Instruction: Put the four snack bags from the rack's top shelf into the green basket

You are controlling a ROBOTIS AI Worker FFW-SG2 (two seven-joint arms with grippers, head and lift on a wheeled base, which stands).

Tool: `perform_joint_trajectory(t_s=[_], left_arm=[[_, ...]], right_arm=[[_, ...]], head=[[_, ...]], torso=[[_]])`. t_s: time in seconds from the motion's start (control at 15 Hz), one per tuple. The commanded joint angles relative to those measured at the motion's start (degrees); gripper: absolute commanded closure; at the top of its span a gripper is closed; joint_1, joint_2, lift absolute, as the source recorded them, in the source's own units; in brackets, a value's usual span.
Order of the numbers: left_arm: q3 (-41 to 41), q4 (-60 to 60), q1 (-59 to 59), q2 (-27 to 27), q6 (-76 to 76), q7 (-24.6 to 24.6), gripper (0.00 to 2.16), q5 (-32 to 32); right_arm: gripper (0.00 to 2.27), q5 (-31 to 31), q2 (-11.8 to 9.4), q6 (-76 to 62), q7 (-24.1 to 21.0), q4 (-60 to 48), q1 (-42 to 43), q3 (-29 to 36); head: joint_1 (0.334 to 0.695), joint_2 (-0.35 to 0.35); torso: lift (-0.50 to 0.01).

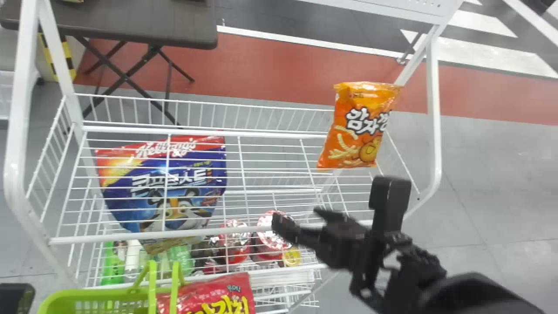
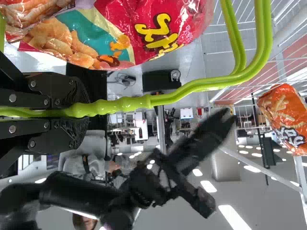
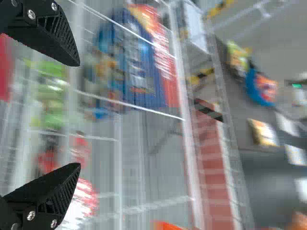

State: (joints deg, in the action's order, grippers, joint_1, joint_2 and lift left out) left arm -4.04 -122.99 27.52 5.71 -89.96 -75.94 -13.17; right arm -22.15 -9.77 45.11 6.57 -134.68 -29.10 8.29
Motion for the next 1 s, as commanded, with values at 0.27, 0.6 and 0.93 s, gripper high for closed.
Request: perform_joint_trajectory(t_s=[0.27, 0.6, 0.93], left_arm=[[-0.4, 0.3, 0.1, 0.2, -0.1, 0.0, 2.14, 0.0], [-0.1, 0.5, -0.4, 0.0, -0.1, 0.6, 2.14, 0.1], [-0.1, 0.5, -0.5, 0.1, -0.1, 0.7, 2.14, 0.3]], right_arm=[[0.08, 11.8, 0.0, -24.4, -9.7, 16.3, 10.1, 0.0], [0.09, 13.4, -0.3, -28.4, -11.4, 31.9, 19.4, 2.7], [0.51, 11.2, -1.3, -21.6, 4.1, 38.9, 27.6, 7.1]], head=[[0.695, -0.35], [0.695, -0.35], [0.695, -0.35]], torso=[[0.0], [0.0], [0.0]])
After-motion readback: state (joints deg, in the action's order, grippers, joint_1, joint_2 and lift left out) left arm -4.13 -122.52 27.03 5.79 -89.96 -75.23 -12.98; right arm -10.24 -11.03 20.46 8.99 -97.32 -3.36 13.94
